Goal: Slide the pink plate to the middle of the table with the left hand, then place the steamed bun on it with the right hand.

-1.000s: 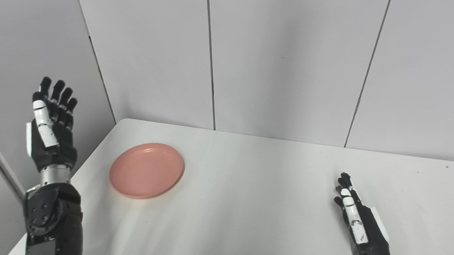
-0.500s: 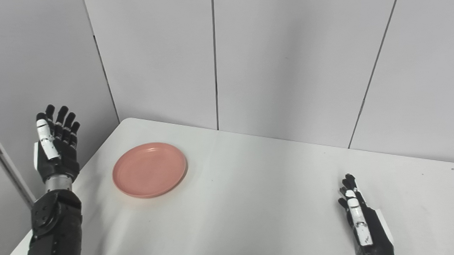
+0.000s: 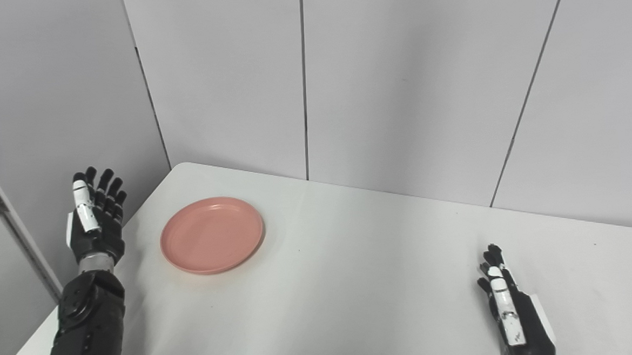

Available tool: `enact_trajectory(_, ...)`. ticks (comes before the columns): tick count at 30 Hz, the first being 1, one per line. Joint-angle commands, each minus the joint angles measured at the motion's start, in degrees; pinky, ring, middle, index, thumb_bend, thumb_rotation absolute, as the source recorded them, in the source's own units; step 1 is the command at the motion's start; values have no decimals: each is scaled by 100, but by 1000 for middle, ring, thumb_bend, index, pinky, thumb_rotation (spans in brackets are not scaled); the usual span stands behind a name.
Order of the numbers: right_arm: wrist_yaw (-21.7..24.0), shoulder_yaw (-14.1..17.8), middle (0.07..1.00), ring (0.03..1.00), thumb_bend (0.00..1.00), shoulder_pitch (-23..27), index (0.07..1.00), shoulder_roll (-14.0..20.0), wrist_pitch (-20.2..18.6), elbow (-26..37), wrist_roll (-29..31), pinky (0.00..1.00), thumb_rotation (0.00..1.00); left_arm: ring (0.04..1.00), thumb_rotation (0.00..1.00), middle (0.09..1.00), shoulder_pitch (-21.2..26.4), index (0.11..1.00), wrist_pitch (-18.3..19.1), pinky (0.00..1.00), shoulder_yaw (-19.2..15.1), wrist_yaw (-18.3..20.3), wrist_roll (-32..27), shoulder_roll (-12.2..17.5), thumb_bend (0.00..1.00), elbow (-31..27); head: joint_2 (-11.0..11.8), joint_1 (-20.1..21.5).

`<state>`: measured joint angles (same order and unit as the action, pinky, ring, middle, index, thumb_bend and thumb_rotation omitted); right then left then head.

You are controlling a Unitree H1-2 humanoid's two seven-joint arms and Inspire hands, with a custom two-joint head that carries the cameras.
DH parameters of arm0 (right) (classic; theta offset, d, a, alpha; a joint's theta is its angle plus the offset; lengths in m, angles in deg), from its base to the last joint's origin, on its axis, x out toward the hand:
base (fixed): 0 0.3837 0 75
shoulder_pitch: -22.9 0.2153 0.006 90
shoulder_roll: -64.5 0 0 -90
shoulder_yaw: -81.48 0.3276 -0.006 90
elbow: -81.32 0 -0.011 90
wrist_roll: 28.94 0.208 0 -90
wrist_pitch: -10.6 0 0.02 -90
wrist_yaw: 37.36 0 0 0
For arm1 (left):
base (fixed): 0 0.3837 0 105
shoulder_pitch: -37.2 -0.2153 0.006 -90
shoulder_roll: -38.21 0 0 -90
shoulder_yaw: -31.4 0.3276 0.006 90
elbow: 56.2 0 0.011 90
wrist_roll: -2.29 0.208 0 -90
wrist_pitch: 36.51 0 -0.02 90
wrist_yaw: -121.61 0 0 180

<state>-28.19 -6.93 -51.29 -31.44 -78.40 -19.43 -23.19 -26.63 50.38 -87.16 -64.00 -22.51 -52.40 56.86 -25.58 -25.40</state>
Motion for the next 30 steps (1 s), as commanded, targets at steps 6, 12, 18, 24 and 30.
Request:
enact_trajectory(6,-76,53,1000,1000,100,-75,1000,43,-161,139,-35,1000,1000,927,1000,930,279,957,14,976,123,38,48,138,479,256,-29,31)
enact_trajectory(12,-104,31,1000,1000,102,-91,1000,36,-169,168,-97,1000,1000,913,1000,925,307,941,181,939,183,18,-14,86,479,408,-51,73)
enact_trajectory(18,-80,3,1000,1000,91,-93,1000,50,-118,141,-136,1000,1000,931,1000,933,340,953,139,960,304,184,3,108,472,702,-83,128)
enact_trajectory(24,-57,9,1000,1000,112,-92,1000,15,-197,191,-94,1000,1000,916,1000,915,398,929,225,932,396,202,55,59,483,935,-90,165)
enact_trajectory(30,-120,-8,1000,1000,111,-99,1000,0,-174,168,-197,1000,1000,917,1000,917,429,929,243,929,461,264,50,14,480,1044,-103,209)
